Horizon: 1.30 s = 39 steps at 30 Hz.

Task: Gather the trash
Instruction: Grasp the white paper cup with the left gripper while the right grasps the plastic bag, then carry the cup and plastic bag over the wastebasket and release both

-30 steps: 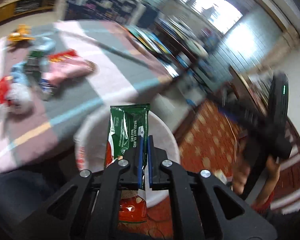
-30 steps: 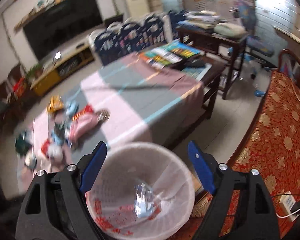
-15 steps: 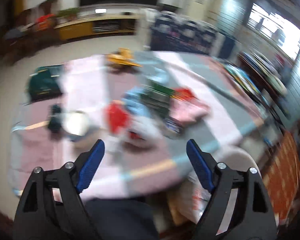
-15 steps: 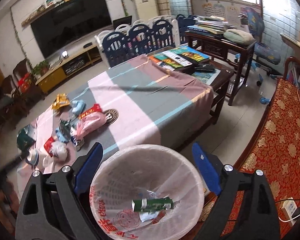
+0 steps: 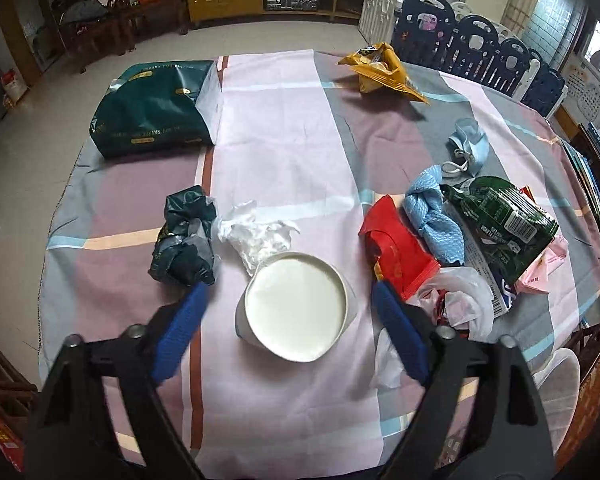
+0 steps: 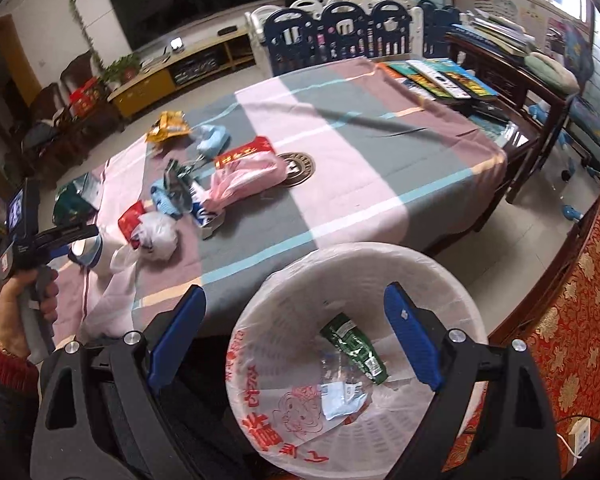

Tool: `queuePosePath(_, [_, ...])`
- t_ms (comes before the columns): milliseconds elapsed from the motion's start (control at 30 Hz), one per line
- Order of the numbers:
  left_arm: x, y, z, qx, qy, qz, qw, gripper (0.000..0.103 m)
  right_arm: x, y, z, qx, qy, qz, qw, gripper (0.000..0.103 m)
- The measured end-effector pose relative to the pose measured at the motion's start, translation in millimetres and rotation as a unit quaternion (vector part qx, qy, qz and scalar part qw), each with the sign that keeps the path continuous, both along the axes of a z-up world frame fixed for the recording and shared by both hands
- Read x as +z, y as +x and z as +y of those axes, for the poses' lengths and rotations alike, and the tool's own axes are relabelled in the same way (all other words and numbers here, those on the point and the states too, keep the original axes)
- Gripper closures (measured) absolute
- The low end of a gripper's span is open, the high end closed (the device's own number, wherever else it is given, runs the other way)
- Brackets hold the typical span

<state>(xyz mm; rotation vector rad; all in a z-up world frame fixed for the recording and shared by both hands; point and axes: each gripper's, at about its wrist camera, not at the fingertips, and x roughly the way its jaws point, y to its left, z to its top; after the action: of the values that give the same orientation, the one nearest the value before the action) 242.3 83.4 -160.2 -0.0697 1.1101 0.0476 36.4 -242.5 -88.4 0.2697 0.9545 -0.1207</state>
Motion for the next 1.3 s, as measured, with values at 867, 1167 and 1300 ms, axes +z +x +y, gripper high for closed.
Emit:
queuePosePath(867, [89, -152, 58, 0.07, -0.019, -0.14, 0.9875, 0.039, -122, 178, 221, 0.24, -0.204, 0.066, 0.947, 0.072])
queuePosePath(1167, [103, -162, 35, 0.061, 0.028, -0.161, 0.9846, 0.039, -58, 122, 170, 0.196, -0.081, 0.021, 0.977, 0.081])
queuePosePath(1300, [104, -166, 17, 0.043, 0.035, -0.163, 0.9851, 0.039, -39, 91, 151, 0.174, -0.076, 0.003, 0.982, 0.081])
